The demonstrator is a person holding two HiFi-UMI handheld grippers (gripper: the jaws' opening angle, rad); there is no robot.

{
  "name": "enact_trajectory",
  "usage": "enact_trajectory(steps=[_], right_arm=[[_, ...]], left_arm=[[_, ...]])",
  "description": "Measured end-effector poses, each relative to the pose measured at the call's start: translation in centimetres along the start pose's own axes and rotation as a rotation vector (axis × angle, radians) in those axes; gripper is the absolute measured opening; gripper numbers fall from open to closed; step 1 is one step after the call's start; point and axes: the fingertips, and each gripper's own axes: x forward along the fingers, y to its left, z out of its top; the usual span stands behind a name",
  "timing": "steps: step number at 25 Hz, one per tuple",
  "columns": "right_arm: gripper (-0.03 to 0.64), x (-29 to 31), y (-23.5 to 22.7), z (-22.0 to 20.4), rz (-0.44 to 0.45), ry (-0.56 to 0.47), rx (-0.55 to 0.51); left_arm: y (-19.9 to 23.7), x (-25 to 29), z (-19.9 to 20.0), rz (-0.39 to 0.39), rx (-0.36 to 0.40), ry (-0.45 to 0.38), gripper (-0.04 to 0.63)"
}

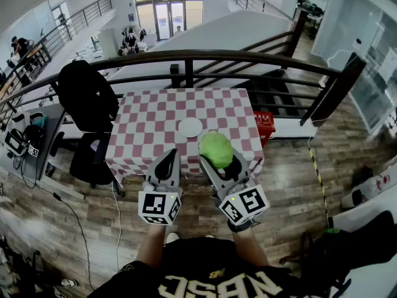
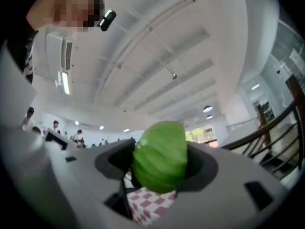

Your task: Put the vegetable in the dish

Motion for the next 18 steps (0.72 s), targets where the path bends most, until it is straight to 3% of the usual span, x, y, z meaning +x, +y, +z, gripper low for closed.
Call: enact_trajectory(steps=[8, 12, 18], right_arm=[[0.276, -3.8, -1.9, -0.6, 0.014, 0.009, 0.044], [0.276, -3.8, -2.0, -2.1, 0.022, 0.037, 0.074], [0.276, -1.3, -4.8, -4.3, 0.038, 0.078, 0.122]], left_arm=[[-4.3, -0.7, -2.4, 0.001, -0.004, 0.036, 0.018], [-3.7, -0.7, -3.9, 0.019, -0.017, 0.072, 0.018], [-2.9, 3.5, -5.9, 0.01, -0.044, 0.099, 0.018]])
